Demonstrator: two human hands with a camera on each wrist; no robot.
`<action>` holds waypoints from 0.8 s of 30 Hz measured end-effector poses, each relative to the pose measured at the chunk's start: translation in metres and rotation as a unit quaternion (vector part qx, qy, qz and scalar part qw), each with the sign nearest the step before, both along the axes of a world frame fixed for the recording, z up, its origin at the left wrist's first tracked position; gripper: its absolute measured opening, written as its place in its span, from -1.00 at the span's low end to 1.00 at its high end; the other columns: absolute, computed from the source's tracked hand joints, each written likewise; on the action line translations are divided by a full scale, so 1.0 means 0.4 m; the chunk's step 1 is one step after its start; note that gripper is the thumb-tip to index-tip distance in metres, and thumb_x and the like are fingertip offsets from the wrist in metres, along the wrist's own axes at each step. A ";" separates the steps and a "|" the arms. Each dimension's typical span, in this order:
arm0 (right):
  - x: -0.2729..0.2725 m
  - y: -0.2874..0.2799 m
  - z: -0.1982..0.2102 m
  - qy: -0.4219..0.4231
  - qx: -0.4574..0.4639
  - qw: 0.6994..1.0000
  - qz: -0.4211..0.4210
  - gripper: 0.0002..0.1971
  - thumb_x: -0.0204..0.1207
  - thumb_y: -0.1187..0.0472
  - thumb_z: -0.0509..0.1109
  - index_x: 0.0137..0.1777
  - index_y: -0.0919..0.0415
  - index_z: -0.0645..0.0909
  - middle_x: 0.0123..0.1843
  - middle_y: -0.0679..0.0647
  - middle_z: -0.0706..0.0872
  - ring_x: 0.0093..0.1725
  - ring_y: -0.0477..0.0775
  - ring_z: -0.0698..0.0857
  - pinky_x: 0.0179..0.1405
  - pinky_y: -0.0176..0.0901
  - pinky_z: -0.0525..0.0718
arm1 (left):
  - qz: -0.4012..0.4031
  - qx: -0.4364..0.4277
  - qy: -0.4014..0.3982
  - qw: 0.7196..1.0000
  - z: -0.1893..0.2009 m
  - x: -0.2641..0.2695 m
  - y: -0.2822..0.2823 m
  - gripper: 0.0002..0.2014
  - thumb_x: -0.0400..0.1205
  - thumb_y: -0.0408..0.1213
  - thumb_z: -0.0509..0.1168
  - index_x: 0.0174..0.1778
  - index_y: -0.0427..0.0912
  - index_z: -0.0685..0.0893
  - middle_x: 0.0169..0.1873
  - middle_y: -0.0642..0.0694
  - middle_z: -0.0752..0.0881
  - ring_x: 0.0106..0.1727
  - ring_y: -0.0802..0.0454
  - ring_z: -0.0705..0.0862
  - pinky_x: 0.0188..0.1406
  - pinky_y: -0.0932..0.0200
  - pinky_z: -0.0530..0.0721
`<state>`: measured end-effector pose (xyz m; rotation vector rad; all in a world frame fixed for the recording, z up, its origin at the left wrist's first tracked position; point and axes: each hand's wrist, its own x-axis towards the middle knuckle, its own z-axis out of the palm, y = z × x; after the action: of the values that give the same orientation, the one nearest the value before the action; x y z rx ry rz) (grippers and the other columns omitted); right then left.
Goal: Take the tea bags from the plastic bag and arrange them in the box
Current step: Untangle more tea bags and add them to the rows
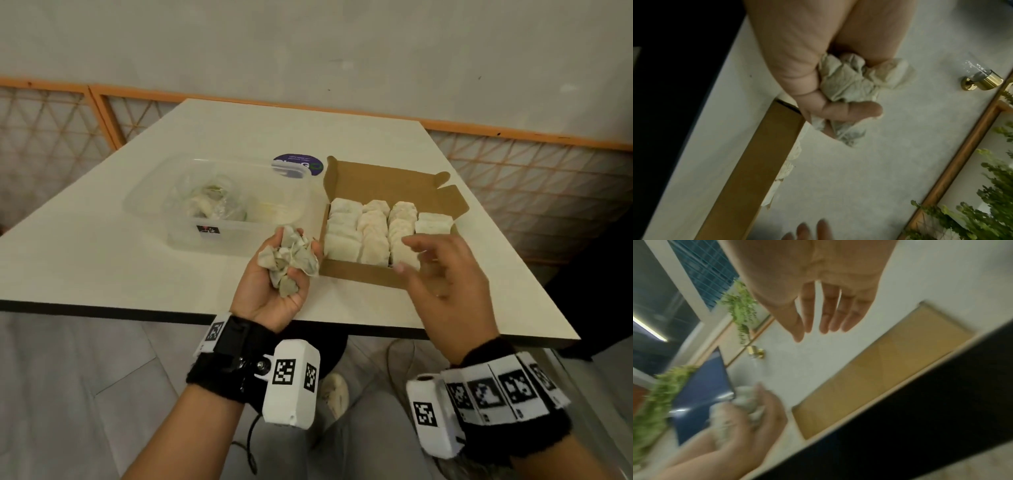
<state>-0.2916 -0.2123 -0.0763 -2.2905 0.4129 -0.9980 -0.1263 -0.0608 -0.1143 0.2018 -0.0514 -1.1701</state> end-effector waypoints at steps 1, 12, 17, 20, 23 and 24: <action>0.018 0.034 0.008 0.003 0.010 0.999 0.050 -0.78 0.46 0.16 0.44 0.09 -0.02 0.59 -0.01 -0.14 0.57 -0.01 -0.22 0.59 -0.04 -0.40 0.58 | 0.010 0.011 0.001 1.000 -0.002 0.001 0.000 -0.69 0.27 -0.39 0.62 -0.11 -0.32 0.76 -0.05 -0.30 0.75 -0.04 -0.14 0.80 -0.56 0.22 0.72; 0.190 0.158 0.016 0.117 -0.008 0.980 0.160 -0.59 0.34 -0.03 0.52 0.20 -0.10 0.61 0.01 -0.09 0.46 0.13 -0.04 0.52 0.14 -0.13 0.57 | 0.105 0.105 -0.141 0.979 0.005 -0.039 -0.019 -0.51 0.71 0.02 0.07 -0.16 -0.19 0.84 -0.11 -0.17 0.79 -0.11 0.06 0.79 -0.18 0.26 0.77; 0.211 0.125 0.022 0.037 0.172 0.972 0.156 -0.93 0.41 0.24 0.51 -0.20 0.05 0.71 -0.14 -0.04 0.64 -0.17 -0.18 0.60 -0.12 -0.36 0.57 | 0.114 0.079 -0.098 0.985 0.009 -0.035 -0.019 -0.33 0.56 0.13 0.22 0.41 -0.35 0.52 0.15 -0.28 0.69 -0.12 0.05 0.76 -0.42 0.41 0.67; 0.206 0.096 0.042 0.000 0.371 0.915 0.157 -0.92 0.47 0.28 0.44 -0.23 0.12 0.66 -0.24 0.05 0.70 -0.24 -0.03 0.62 -0.32 -0.26 0.61 | 0.116 0.082 -0.093 0.986 -0.002 -0.028 -0.021 -0.55 0.51 0.02 0.29 0.13 -0.27 0.69 -0.12 -0.20 0.76 -0.33 0.12 0.72 -0.63 0.45 0.56; 0.205 0.082 0.047 -0.010 0.495 0.857 0.145 -0.93 0.50 0.28 0.39 -0.22 0.19 0.64 -0.31 0.14 0.65 -0.37 0.00 0.57 -0.53 -0.35 0.50 | 0.112 0.073 -0.113 0.985 0.000 -0.029 -0.021 -0.52 0.35 -0.04 0.54 0.06 -0.31 0.76 -0.14 -0.23 0.75 -0.31 0.09 0.73 -0.63 0.40 0.58; 0.207 0.080 0.045 -0.003 0.487 0.863 0.133 -0.92 0.50 0.27 0.40 -0.23 0.21 0.64 -0.35 0.14 0.65 -0.42 -0.02 0.55 -0.56 -0.35 0.48 | 0.110 0.070 -0.131 0.983 -0.003 -0.030 -0.021 -0.44 0.26 -0.04 0.61 0.08 -0.31 0.75 -0.13 -0.23 0.75 -0.29 0.08 0.73 -0.61 0.39 0.59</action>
<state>-0.2090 -0.1803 -0.0582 -1.3621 0.4451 -0.4656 -0.1382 -0.0691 -0.1154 0.4728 -0.1741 -0.9209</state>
